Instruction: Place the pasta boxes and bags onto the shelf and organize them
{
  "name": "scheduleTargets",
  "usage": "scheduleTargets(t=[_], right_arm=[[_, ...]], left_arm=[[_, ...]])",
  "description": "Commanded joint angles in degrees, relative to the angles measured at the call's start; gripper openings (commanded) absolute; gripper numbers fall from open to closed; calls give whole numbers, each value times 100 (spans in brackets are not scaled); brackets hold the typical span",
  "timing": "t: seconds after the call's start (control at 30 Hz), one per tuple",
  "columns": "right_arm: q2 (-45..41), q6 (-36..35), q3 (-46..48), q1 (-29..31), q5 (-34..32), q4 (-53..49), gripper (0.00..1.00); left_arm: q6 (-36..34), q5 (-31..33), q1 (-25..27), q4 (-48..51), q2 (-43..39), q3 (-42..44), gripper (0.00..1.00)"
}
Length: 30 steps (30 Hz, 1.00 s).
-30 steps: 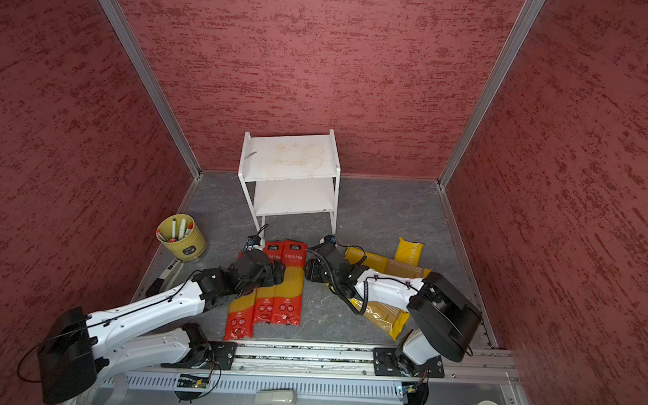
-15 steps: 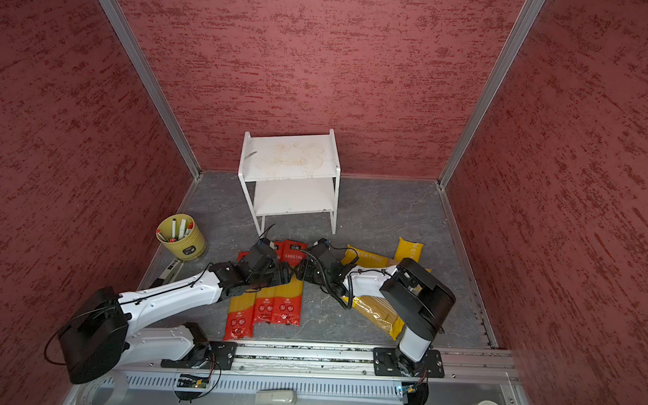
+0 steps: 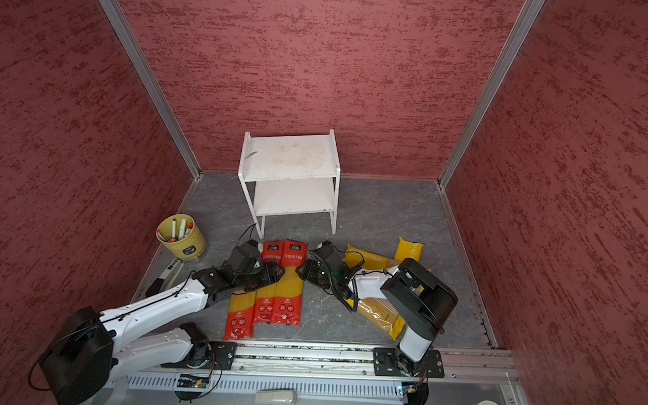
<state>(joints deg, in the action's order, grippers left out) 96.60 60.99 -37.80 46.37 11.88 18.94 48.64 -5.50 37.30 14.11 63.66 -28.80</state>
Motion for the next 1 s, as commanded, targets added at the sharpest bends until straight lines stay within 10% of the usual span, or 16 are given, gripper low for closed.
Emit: scheduleTargets(t=[0.0, 0.43, 0.97], right_arm=[[-102, 163, 164, -49, 56, -231, 64], [453, 750, 369, -56, 620, 1188, 52], [238, 882, 588, -41, 575, 2006, 14]], left_arm=[[91, -160, 56, -149, 141, -11, 71], [383, 49, 462, -498, 339, 168, 68], [437, -128, 344, -618, -300, 300, 43]])
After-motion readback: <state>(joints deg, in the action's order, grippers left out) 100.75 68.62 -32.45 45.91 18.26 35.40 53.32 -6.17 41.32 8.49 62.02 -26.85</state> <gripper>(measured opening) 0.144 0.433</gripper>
